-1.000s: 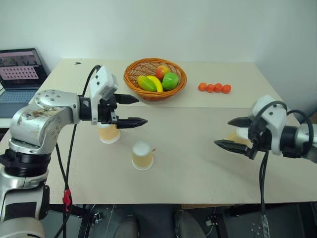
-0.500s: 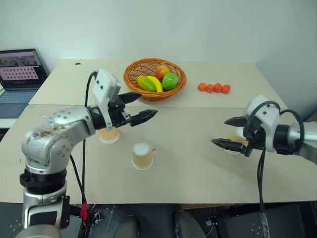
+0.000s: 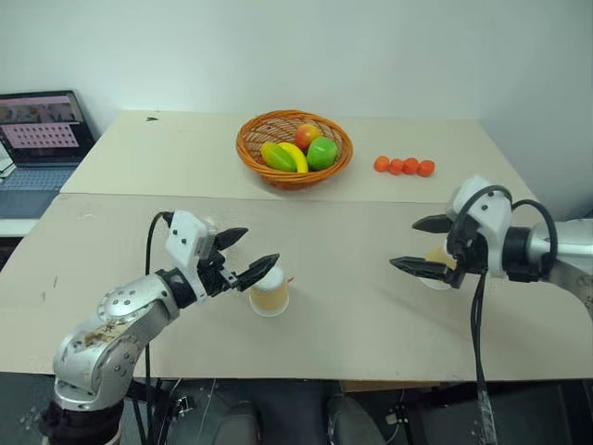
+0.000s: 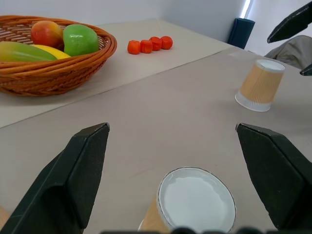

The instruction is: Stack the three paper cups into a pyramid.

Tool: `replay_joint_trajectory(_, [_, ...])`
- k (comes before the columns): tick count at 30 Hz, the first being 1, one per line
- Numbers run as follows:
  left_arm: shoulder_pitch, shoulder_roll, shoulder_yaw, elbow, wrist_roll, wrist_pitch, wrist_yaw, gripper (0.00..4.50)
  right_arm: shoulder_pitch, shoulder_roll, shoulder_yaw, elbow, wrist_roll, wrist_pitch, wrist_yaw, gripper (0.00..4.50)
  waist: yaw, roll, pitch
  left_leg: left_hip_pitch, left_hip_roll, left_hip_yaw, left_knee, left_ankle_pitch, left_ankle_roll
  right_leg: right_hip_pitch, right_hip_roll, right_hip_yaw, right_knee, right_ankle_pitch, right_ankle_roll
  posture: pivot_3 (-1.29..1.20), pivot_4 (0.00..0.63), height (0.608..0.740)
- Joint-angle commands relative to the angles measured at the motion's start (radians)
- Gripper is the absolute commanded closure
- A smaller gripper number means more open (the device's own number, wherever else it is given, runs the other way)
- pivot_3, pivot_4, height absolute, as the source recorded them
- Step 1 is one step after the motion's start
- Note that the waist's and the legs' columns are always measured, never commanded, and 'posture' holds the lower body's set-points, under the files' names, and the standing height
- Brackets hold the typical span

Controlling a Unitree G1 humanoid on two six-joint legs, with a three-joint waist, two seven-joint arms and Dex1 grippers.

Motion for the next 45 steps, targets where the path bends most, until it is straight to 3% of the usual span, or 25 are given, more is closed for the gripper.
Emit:
replay_joint_trajectory(1, [0.014,0.012,-0.008,-0.005,0.021,-0.072,-0.034,0.08,-0.019,-0.001,-0.019,-0.016,-0.012,-0.016,0.005,0.00,0.002,0.000,0.000,0.000,0.000,0.000,0.000,0.000,0.000,0.000,0.000,0.000,0.000,0.000,0.000,0.00,0.150,0.734])
replay_joint_trajectory(11, [0.021,0.052,-0.114,0.076,0.135,-0.219,-0.131,0.08,-0.008,-0.010,-0.044,-0.038,-0.002,0.008,-0.004,0.00,0.008,0.000,0.000,0.000,0.000,0.000,0.001,0.000,0.000,0.000,0.000,0.000,0.000,0.000,0.001,0.00,0.150,0.734])
replay_joint_trajectory(28, [0.015,-0.007,-0.225,0.207,0.225,-0.344,-0.183,0.08,0.057,-0.049,-0.154,-0.101,0.018,0.084,-0.015,0.00,0.008,0.000,0.000,-0.001,0.001,0.001,0.001,0.000,0.000,0.000,0.000,0.000,0.000,-0.002,0.003,0.00,0.150,0.734])
replay_joint_trajectory(34, [0.015,-0.018,-0.217,0.215,0.211,-0.327,-0.200,1.83,0.070,-0.052,-0.180,-0.121,0.026,0.107,-0.020,0.00,0.008,0.000,0.000,-0.001,0.001,0.001,0.001,0.000,0.000,0.000,0.000,0.000,0.000,-0.002,0.004,0.00,0.150,0.734])
replay_joint_trajectory(43, [-0.043,-0.049,-0.225,0.240,0.224,-0.332,-0.185,1.90,0.068,-0.056,-0.194,-0.129,0.032,0.122,-0.028,0.00,0.010,0.000,0.000,-0.001,0.000,0.001,0.001,0.000,0.000,0.000,0.000,0.000,0.000,-0.002,0.004,0.00,0.150,0.734])
replay_joint_trajectory(45, [-0.130,-0.073,-0.234,0.286,0.252,-0.338,-0.159,1.90,0.067,-0.056,-0.200,-0.130,0.030,0.127,-0.033,0.00,0.011,0.000,0.000,-0.001,0.000,0.001,0.001,0.000,0.000,0.000,0.000,0.000,0.000,-0.002,0.004,0.00,0.150,0.734])
